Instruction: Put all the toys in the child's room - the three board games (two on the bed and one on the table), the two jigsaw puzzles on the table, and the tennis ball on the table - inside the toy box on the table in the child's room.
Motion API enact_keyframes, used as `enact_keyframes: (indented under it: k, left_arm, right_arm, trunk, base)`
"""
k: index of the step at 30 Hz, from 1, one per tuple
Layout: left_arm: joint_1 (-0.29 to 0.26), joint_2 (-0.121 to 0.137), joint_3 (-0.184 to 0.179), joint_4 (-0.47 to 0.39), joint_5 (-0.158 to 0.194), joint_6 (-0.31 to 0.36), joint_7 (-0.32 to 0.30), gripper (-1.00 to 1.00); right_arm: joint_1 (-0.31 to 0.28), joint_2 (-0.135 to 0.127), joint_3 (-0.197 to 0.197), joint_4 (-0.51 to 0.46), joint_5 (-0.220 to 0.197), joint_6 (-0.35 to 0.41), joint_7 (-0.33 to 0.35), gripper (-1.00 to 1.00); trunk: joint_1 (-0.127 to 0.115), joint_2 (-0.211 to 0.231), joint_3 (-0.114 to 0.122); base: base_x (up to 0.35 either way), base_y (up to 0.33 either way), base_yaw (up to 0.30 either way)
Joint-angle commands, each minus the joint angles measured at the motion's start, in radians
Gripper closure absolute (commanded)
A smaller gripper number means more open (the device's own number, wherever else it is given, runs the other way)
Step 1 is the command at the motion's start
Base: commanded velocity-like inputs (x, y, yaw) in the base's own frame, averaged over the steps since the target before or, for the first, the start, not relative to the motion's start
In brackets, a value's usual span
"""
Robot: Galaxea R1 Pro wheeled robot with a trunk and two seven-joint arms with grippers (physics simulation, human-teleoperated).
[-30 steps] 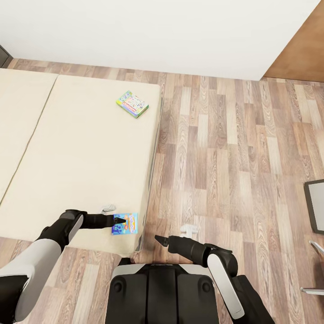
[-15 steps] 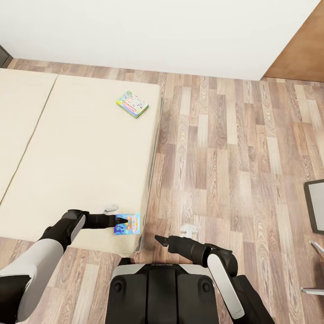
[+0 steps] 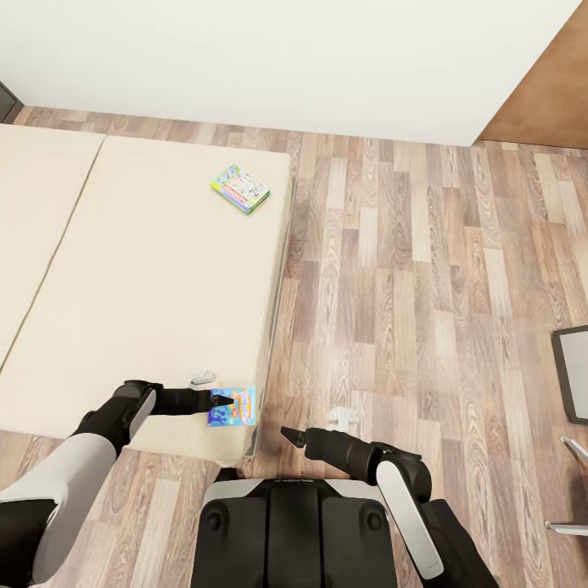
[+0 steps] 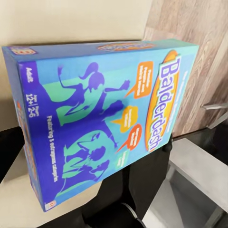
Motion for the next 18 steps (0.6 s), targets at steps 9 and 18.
enact_keyframes:
  k: [9,18]
  left_arm:
    - [0.000,-0.013,-0.001,-0.001,0.002,0.007,-0.002,-1.00]
    - [0.000,-0.021,-0.001,-0.001,0.002,0.006,-0.002,-1.00]
  right_arm:
    - [0.000,0.000,-0.001,0.000,0.005,0.005,0.005,-1.00]
    - [0.000,0.000,-0.001,0.000,0.005,0.005,0.005,-1.00]
  trunk:
    - [0.001,-0.002,-0.001]
    - [0.001,-0.002,-0.001]
  base:
    - [0.000,0.000,0.000]
    - [0.000,0.000,0.000]
